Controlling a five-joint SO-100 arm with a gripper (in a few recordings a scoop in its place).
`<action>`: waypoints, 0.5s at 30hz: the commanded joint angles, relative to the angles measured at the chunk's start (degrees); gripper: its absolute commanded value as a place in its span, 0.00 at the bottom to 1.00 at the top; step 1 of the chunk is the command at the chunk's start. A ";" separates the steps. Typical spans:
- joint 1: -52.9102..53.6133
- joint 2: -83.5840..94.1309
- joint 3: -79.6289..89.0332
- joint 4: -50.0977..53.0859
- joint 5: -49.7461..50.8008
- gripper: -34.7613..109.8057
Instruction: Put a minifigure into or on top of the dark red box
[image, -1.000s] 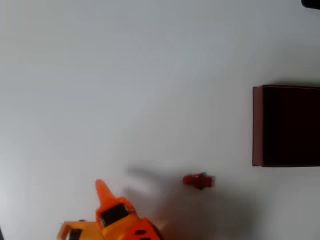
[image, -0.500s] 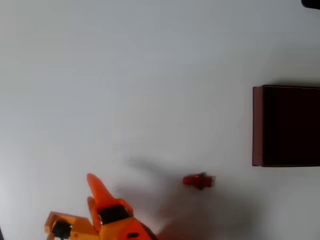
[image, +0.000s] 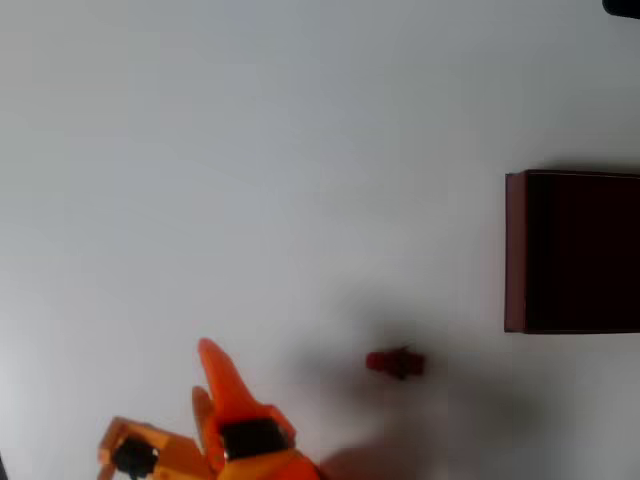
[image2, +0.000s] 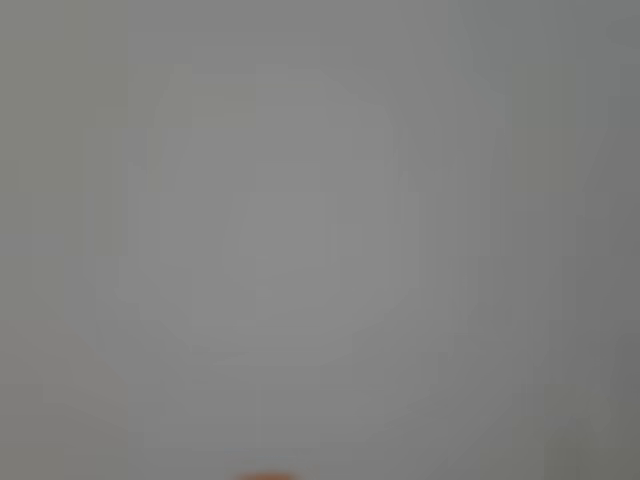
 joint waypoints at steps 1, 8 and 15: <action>0.88 -11.60 -8.79 0.97 -1.05 0.42; 5.01 -18.72 -18.72 7.03 -1.23 0.42; 9.67 -32.17 -29.71 12.74 -2.81 0.42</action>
